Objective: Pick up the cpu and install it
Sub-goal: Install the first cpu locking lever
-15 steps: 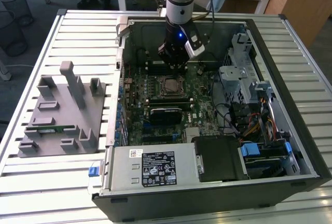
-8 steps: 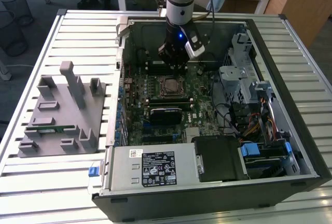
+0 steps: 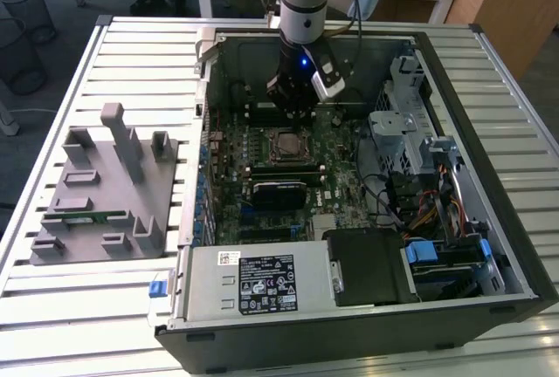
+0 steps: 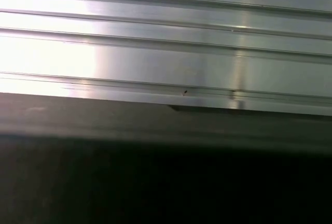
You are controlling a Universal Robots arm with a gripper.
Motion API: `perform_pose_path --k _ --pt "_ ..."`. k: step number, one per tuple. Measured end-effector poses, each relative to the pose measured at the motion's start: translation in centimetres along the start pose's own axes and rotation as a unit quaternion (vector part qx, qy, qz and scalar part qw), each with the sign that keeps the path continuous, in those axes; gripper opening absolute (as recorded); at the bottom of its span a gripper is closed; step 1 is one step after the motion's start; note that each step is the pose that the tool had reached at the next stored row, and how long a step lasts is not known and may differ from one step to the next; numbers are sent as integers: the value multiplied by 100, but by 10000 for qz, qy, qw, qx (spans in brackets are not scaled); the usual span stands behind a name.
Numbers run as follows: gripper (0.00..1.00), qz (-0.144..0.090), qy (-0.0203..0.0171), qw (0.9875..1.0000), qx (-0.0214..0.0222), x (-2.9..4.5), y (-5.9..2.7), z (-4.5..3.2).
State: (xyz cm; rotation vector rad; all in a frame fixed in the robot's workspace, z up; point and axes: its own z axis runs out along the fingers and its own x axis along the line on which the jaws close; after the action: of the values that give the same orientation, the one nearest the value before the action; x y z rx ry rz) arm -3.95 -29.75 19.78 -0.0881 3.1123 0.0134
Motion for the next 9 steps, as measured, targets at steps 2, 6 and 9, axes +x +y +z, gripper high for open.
perform_pose_path --k 2,6,9 --pt "11 0 3 10000 4 -1 -2 5" --pt "11 0 -1 10000 -4 -4 0 -7" --pt "11 -1 4 10000 2 -4 -2 -39"
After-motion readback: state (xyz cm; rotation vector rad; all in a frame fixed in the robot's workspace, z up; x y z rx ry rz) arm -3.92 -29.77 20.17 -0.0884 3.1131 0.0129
